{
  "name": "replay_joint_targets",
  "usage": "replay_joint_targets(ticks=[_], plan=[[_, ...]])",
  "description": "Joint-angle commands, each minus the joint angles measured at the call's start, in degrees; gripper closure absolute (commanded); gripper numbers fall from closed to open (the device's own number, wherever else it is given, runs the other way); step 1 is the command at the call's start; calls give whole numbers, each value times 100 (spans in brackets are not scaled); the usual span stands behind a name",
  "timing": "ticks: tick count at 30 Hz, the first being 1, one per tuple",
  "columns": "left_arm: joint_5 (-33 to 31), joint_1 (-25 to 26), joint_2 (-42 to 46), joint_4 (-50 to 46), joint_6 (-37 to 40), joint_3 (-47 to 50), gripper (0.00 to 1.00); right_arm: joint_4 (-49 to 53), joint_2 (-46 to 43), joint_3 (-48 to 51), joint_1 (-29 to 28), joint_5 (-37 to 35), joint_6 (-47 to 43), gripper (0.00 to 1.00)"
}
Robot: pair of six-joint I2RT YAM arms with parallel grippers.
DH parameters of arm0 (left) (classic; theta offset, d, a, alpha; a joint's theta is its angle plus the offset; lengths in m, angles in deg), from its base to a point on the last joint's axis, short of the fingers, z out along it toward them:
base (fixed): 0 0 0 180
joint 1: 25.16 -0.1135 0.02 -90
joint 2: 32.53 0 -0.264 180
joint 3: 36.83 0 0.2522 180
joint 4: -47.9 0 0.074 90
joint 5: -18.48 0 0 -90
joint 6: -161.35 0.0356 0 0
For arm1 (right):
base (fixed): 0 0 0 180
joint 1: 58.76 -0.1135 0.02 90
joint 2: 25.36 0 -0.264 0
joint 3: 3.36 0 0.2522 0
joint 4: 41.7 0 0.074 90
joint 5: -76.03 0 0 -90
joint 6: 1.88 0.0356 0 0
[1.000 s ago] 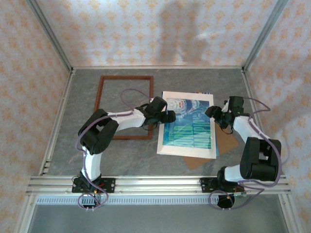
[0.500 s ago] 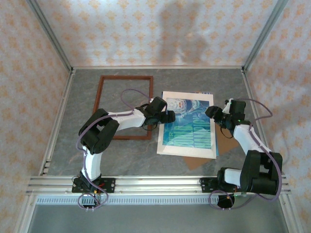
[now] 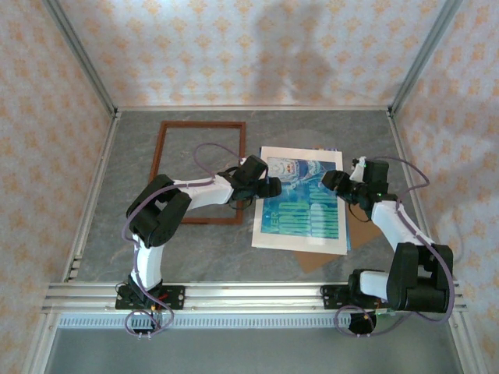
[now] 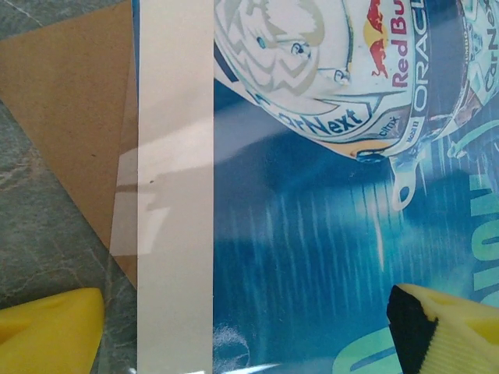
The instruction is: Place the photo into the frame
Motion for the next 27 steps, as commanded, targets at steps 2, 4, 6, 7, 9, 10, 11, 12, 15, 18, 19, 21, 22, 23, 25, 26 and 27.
replay_joint_targets(ticks=[2,4,6,7,9,10,11,12,15,18,19,21,22,23,25,26,27], plan=[[247,70,-167,327,-82,54,9,-139,-160,134,-106,263,34,39],[235,63,-159,322,-82,67,9,-194,-94,136,-113,338,68,39],[230,70,-144,329,-82,95,9,-317,-35,152,-122,444,216,37],[224,66,-132,343,-78,103,9,-390,-21,169,-126,448,302,36],[208,70,-133,344,-82,110,9,-488,-60,197,-123,405,483,34],[215,71,-139,337,-74,113,9,-502,-89,191,-120,363,580,33],[217,66,-140,343,-74,113,9,-497,-108,168,-121,327,662,32],[217,70,-139,344,-74,111,9,-478,-113,142,-122,320,722,31],[221,71,-142,346,-82,104,9,-454,-131,100,-113,211,945,26],[223,69,-138,346,-87,122,9,-563,-131,122,-87,179,1268,25],[225,70,-134,361,-91,132,9,-658,-135,150,-78,199,1402,25],[217,72,-133,357,-91,127,9,-877,-148,196,-79,285,1525,25],[219,70,-131,362,-91,134,9,-916,-154,201,-78,314,1495,26],[217,71,-130,362,-91,128,9,-912,-161,189,-78,339,1414,26],[221,71,-127,362,-85,130,9,-837,-195,179,-80,374,1256,27],[213,74,-122,350,-82,131,9,-776,-225,169,-69,393,1167,27],[209,70,-120,340,-76,135,9,-693,-259,159,-69,393,1083,28]])
